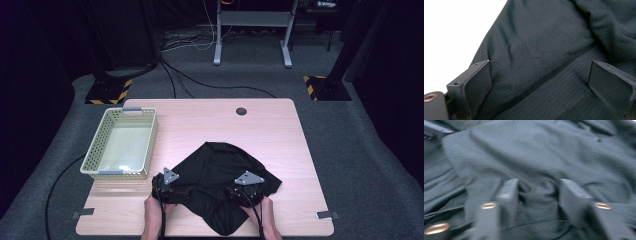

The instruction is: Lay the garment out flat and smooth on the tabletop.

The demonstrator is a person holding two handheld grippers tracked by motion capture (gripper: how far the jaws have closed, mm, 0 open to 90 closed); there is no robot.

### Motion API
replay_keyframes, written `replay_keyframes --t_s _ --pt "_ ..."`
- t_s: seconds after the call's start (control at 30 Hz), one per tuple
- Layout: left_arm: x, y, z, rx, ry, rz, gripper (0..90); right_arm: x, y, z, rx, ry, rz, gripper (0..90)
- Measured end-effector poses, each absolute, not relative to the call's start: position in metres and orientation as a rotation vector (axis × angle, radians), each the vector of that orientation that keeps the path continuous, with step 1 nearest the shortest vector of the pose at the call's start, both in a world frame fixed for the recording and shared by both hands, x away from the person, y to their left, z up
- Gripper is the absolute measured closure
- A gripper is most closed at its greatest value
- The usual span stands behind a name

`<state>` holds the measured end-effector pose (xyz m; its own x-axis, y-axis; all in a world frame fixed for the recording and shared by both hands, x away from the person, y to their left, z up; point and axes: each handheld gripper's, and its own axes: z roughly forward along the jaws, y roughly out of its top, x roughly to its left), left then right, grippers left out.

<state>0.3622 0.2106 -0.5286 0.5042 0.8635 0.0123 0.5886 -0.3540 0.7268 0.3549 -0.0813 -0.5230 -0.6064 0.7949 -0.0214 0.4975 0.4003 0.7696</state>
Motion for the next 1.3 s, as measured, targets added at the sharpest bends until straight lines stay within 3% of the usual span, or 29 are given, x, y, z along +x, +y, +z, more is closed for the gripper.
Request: replay_keyframes --t_s 0.07,0.17,0.67,0.93,1.0,1.13,1.3 --pt "0.362 0.211 -0.529 2.075 1.184 0.526 4.7 0.357 -0.085 -0.523 1.129 2.262 1.061 73.7" --pt "0.362 0.211 -0.529 2.076 1.184 0.525 4.7 0.359 -0.092 -0.521 1.165 2.249 1.103 83.5" --pt "0.362 0.211 -0.528 2.078 1.176 0.525 5.8 0.383 -0.145 -0.478 1.283 1.986 1.213 86.4" --pt "0.362 0.211 -0.528 2.080 1.175 0.525 5.8 0.411 -0.179 -0.475 1.390 1.879 1.137 86.3" --pt "0.362 0.211 -0.528 2.079 1.176 0.526 5.8 0.419 -0.182 -0.482 1.435 1.920 1.119 82.7" --pt "0.361 0.210 -0.529 2.074 1.178 0.530 5.8 0.416 -0.179 -0.492 1.411 1.985 1.119 59.3" --pt "0.361 0.211 -0.528 2.078 1.178 0.529 5.8 0.395 -0.166 -0.480 1.332 1.976 1.196 44.6"
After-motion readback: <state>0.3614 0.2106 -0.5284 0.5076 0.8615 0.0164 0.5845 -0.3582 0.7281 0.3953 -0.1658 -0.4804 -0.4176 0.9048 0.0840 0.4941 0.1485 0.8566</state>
